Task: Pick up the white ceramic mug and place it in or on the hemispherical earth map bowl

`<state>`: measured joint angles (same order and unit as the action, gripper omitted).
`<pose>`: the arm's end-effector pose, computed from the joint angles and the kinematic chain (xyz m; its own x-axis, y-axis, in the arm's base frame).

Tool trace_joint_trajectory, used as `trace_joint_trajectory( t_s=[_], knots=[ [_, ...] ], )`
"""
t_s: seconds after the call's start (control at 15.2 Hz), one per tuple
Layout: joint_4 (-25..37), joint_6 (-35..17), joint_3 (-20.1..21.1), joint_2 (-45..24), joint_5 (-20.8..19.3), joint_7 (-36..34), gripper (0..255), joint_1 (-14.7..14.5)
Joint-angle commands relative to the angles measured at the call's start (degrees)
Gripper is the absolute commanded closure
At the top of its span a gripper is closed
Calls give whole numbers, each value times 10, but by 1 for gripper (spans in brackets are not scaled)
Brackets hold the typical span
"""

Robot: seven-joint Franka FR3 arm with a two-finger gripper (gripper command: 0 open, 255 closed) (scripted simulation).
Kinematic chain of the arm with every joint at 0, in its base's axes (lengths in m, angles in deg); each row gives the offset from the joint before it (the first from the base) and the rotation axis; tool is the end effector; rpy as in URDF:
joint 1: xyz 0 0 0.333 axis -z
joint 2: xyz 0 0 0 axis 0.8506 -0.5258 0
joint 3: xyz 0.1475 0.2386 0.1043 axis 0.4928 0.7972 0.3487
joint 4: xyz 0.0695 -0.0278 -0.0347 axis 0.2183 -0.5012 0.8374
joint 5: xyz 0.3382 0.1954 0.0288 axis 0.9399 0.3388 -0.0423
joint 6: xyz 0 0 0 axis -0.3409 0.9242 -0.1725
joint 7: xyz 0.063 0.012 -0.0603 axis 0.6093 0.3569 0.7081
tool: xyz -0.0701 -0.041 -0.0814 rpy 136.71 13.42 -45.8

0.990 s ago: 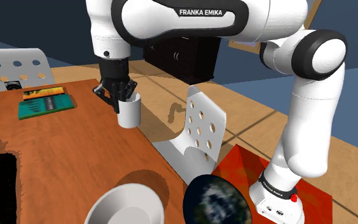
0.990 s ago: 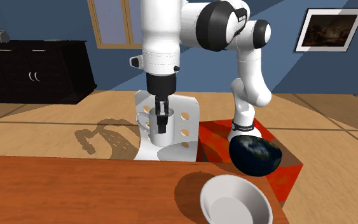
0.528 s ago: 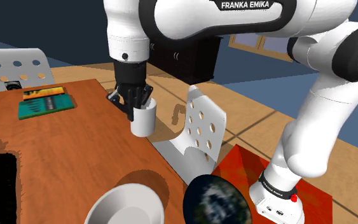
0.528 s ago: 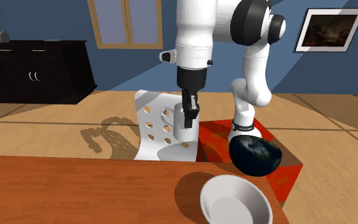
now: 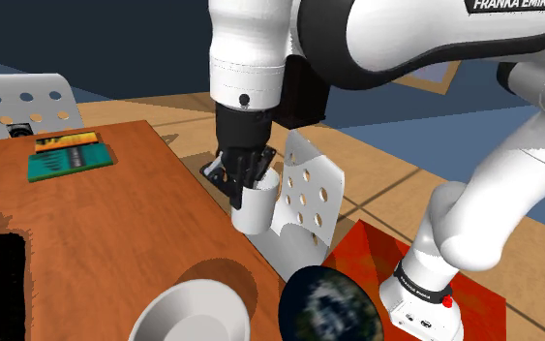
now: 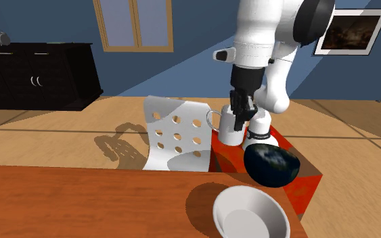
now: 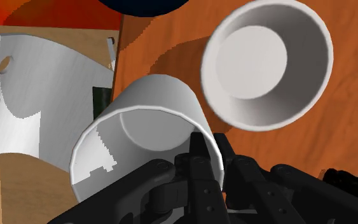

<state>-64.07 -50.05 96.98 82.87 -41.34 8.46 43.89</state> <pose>0.3127 0.3976 0.5622 0.9989 -0.0268 0.0395 -0.0268 -0.9996 0.0003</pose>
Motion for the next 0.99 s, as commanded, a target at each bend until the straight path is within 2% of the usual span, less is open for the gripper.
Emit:
trace_joint_trajectory(
  t_s=[0.0,0.59,0.92],
  knots=[
    [-22,5,3,33,18,-8,255,-10],
    [-91,44,19,159,91,-58,255,-67],
    [-133,8,25,165,97,-56,255,-71]
  ],
)
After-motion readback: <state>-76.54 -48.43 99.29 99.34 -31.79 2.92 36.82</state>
